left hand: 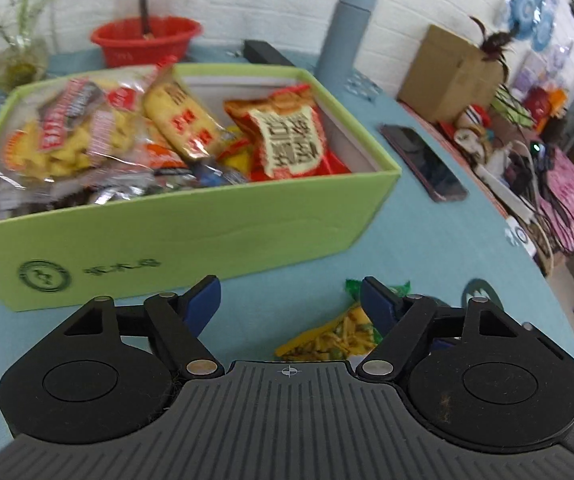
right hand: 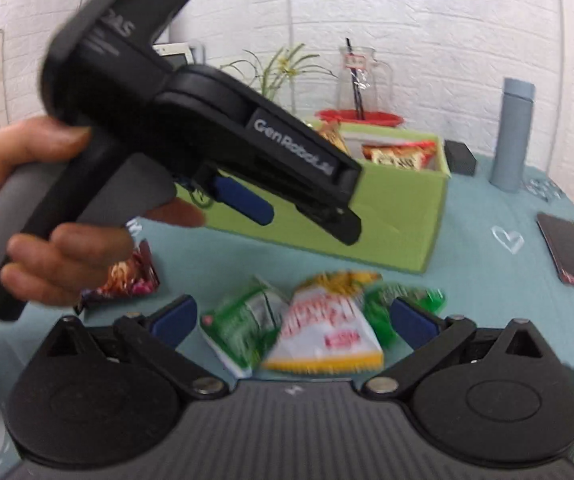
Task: Organize snacks
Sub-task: 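Move the left gripper to the green-wrapped snack and close on it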
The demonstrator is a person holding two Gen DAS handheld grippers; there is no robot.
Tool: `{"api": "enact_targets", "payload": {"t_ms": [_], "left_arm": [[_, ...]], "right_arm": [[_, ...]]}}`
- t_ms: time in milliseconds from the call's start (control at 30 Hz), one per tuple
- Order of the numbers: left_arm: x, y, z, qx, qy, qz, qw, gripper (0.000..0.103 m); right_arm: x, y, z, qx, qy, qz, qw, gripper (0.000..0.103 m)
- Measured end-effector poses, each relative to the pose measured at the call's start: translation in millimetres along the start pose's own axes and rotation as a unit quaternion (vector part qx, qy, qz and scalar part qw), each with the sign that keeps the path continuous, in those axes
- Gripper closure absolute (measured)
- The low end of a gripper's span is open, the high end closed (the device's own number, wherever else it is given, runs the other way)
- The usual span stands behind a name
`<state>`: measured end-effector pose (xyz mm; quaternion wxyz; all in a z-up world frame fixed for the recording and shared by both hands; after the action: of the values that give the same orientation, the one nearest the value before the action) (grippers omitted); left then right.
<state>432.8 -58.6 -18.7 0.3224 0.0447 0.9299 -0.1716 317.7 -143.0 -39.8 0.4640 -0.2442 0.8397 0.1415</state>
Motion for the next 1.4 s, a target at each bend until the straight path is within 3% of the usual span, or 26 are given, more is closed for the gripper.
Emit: {"api": "enact_targets", "payload": {"t_ms": [233, 433, 667, 767, 933, 1167, 1400], "left_arm": [[26.8, -13.6, 16.2, -0.016, 0.045, 0.034, 0.9983, 0.045], [71.7, -22.6, -13.3, -0.027, 0.027, 0.054, 0.9978, 0.045], [116.8, -32.5, -41.1, -0.047, 0.012, 0.088, 0.9949, 0.044], [112.3, -22.5, -54.4, -0.041, -0.012, 0.064, 0.9970, 0.048], [87.3, 10.0, -74.7, -0.023, -0.037, -0.010, 0.9990, 0.044], [114.4, 35.1, -91.1, 0.031, -0.001, -0.074, 0.9968, 0.041], [131.3, 33.4, -89.5, 0.052, 0.014, -0.082, 0.9952, 0.044]], "right_arm": [[28.8, -21.5, -47.2, 0.021, -0.015, 0.087, 0.996, 0.000], [42.6, -24.4, -61.6, 0.028, -0.008, 0.113, 0.993, 0.000], [51.7, -2.6, -66.2, 0.002, 0.000, 0.111, 0.994, 0.001], [53.7, 8.7, -71.9, 0.008, 0.005, 0.092, 0.996, 0.001], [47.6, 12.2, -89.8, 0.005, -0.014, 0.108, 0.994, 0.000], [40.1, 61.9, -74.2, -0.052, 0.006, 0.069, 0.996, 0.001], [31.7, 96.0, -41.6, -0.041, 0.028, -0.008, 0.999, 0.001]]}}
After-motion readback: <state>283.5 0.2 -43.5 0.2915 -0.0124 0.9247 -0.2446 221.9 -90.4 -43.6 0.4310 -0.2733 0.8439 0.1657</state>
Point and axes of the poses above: each gripper's, at about its wrist camera, not at the fingertips, and z roughly the way its jaws point, y to its left, x to its underside, the point moved 6 cm from there along z, roughly the way its jaws point, and after that the axes turned 3 degrees about -z, right-handed, at the moved point
